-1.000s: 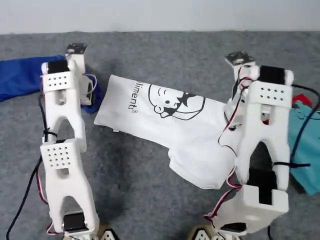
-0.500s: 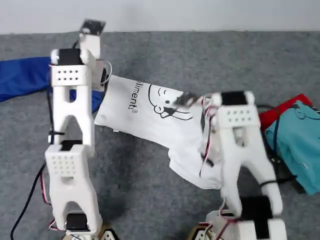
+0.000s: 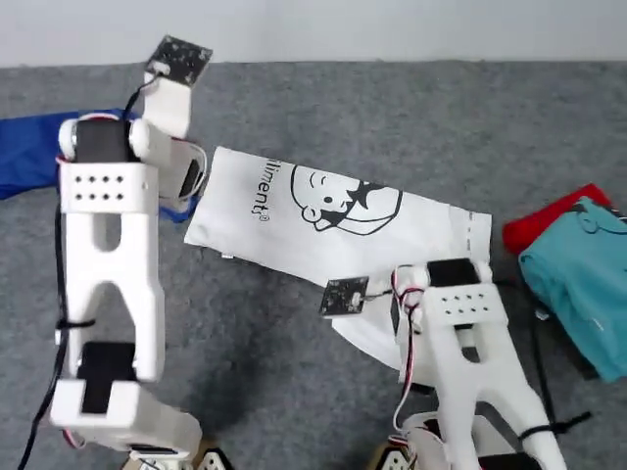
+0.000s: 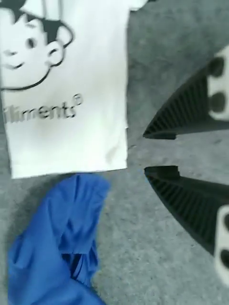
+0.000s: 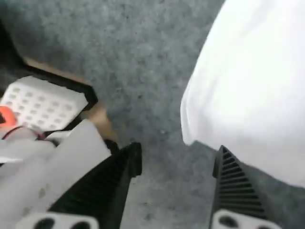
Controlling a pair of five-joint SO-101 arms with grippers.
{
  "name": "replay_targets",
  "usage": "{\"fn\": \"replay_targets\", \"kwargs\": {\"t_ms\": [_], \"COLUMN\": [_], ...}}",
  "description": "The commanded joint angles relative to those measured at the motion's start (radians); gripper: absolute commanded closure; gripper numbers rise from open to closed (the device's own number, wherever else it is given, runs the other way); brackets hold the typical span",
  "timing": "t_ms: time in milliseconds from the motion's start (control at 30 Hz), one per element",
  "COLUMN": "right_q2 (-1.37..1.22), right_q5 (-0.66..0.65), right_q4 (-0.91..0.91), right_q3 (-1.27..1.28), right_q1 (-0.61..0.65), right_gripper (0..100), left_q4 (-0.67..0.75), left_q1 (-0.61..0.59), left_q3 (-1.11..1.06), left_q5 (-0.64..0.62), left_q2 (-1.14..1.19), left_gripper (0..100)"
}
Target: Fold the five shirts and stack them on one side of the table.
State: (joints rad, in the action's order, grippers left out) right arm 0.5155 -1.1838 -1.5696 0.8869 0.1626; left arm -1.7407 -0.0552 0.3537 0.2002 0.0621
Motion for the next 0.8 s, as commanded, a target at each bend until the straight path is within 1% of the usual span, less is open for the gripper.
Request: {"fn": "replay_targets", "kwargs": {"t_ms": [0, 67, 167, 233, 333, 500, 767], "right_q2": [0.022, 0.021, 0.019, 0.019, 0.018, 0.018, 0.018], "right_q5": [-0.015, -0.015, -0.014, -0.014, 0.015, 0.04, 0.041], "right_q4": [0.088, 0.087, 0.054, 0.077, 0.208, 0.433, 0.55], "right_q3": [0.046, 0.055, 0.055, 0.057, 0.091, 0.23, 0.292], "right_q1": [0.002, 0.016, 0.073, 0.097, 0.102, 0.105, 0.099], "right_gripper": [74.8, 74.9, 74.9, 74.9, 74.9, 75.0, 75.1], "left_q4": [-0.002, 0.002, -0.002, -0.002, -0.002, -0.002, -0.003], "left_q1": [0.008, 0.002, 0.005, 0.008, 0.008, 0.006, 0.006], "left_q3": [-0.048, -0.065, -0.068, -0.068, -0.068, -0.068, -0.068], "left_q5": [0.02, 0.018, 0.017, 0.017, 0.017, 0.017, 0.017], "left_q2": [-0.094, -0.097, -0.094, -0.092, -0.092, -0.094, -0.094], "left_gripper": [90, 90, 90, 90, 90, 90, 90]}}
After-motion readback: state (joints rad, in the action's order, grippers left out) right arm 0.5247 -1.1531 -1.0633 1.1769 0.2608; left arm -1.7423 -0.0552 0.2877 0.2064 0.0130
